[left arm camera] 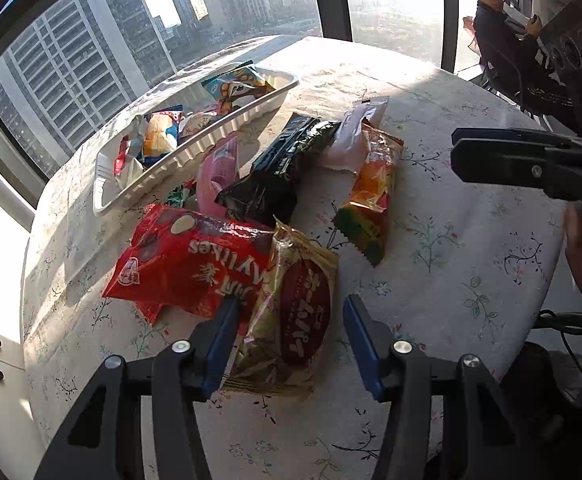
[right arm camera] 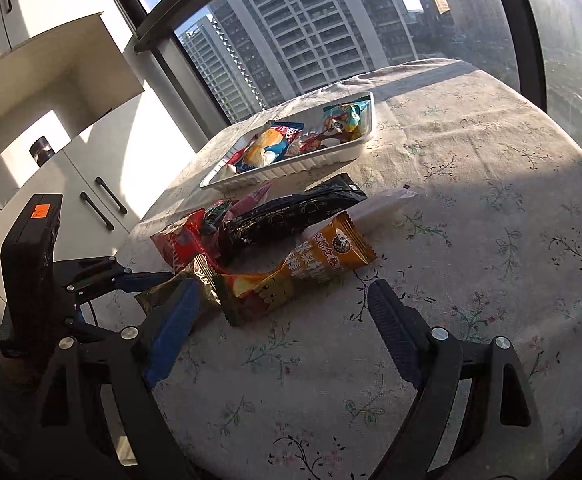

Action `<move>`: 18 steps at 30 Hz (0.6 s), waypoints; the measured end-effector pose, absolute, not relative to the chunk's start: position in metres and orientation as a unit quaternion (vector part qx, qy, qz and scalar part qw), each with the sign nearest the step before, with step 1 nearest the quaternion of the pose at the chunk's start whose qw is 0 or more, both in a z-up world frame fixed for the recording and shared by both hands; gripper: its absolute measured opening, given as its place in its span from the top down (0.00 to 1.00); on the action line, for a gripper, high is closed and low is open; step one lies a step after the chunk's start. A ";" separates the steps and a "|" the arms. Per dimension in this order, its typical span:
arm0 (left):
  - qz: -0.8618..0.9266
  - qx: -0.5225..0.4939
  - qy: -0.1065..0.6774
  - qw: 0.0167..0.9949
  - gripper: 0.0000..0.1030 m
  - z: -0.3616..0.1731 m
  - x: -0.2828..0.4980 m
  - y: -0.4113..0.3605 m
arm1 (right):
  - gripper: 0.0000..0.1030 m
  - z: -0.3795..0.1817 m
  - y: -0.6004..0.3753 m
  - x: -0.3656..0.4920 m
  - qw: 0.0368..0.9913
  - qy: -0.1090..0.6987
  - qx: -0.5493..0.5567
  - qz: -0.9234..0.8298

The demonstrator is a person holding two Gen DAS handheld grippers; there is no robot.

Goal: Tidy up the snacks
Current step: 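Move both grippers back to the remaining snack pile, then grasp the gold foil packet with the left gripper while the right gripper grasps the orange packet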

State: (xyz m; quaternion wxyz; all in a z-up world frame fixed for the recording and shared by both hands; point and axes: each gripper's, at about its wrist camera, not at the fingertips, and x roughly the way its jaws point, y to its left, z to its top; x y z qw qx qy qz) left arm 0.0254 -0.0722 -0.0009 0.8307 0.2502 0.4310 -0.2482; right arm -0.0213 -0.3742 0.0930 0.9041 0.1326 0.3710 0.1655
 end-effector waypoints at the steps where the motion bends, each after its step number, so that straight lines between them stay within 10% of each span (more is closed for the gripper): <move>1: -0.245 0.255 0.430 0.831 0.55 -0.001 0.025 -0.073 | 0.18 0.093 -0.374 -0.022 0.904 0.371 0.131 0.166; 18: -0.219 0.299 0.422 0.827 0.60 -0.006 0.010 -0.081 | 0.18 0.088 -0.373 -0.026 0.904 0.373 0.129 0.164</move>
